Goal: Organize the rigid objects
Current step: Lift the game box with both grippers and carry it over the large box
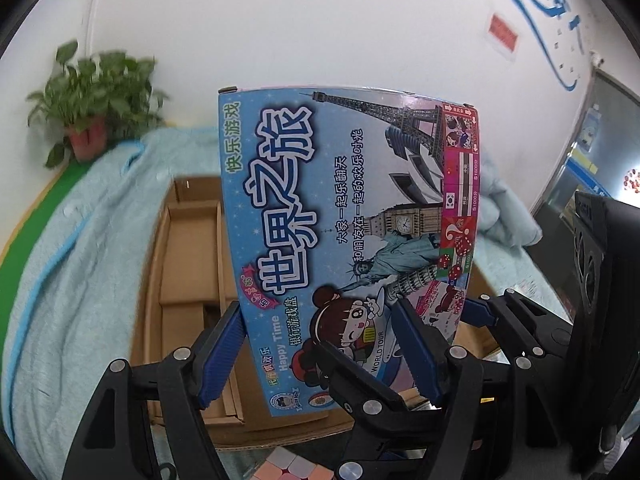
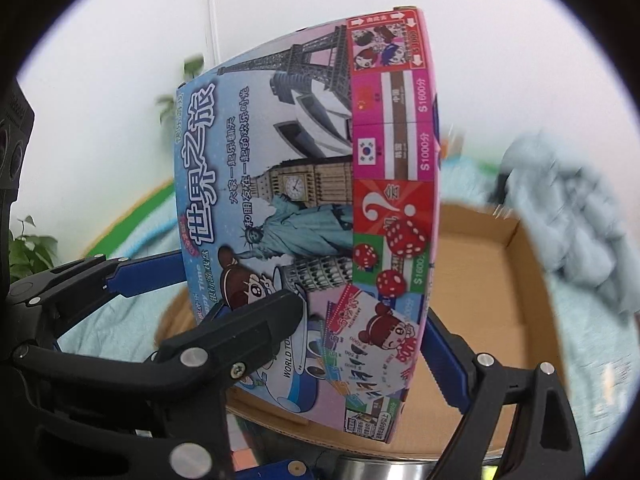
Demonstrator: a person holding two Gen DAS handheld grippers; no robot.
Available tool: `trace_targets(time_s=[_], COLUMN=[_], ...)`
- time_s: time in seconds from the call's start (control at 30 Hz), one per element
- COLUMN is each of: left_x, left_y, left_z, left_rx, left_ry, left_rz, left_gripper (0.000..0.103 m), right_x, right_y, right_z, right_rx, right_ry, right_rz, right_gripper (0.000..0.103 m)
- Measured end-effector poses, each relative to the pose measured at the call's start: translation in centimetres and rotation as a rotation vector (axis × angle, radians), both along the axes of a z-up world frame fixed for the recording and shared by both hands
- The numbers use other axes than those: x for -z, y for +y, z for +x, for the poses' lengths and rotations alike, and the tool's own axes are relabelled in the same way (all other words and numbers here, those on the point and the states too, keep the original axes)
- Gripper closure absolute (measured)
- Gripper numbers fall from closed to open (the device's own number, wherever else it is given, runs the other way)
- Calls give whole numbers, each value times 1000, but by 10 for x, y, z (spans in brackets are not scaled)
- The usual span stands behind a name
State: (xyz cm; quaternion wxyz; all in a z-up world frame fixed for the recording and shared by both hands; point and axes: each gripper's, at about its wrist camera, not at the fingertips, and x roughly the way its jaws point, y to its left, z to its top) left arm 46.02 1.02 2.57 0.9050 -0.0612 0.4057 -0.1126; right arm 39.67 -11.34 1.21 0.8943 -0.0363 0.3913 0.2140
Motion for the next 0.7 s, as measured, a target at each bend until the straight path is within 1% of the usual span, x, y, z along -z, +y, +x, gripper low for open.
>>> trace_targets(time_s=[0.1,0.27,0.37,0.4,0.47,0.6,0.63,0.67,0.7], left_x=[29,61,74,81,84,86,88,88,87], left_y=[0,1,4,8,9,4,5,5,10], left_z=[18,42,51,49,53,48,44,44,34], left_rx=[-12,-27,-38,-43,-47,-52,-48,-36,-18], left_ry=[74,157,185,183,184,197,197,204,212], left_rz=[3,23,41,52,55,62,58,39,12], left_gripper=[32,34,36,39,40,44,44,45,46], right_x=[25,58,71,74,74,71,70,71,72], right_y=[-1,3,12,14,16,18,22,22,25], right_z=[14,30,32,33,33,30,26,24,22], right_rx=[-12,-34,-60,-65,-68,-64,-63,-60,-59], right_ry=[102,242,332,345,339,343,346,354,361], right_rz=[7,-6,-15,-18,-28,-32,-33,-34,-39], right_gripper=[11,13,18,18,18,18,18,18,18])
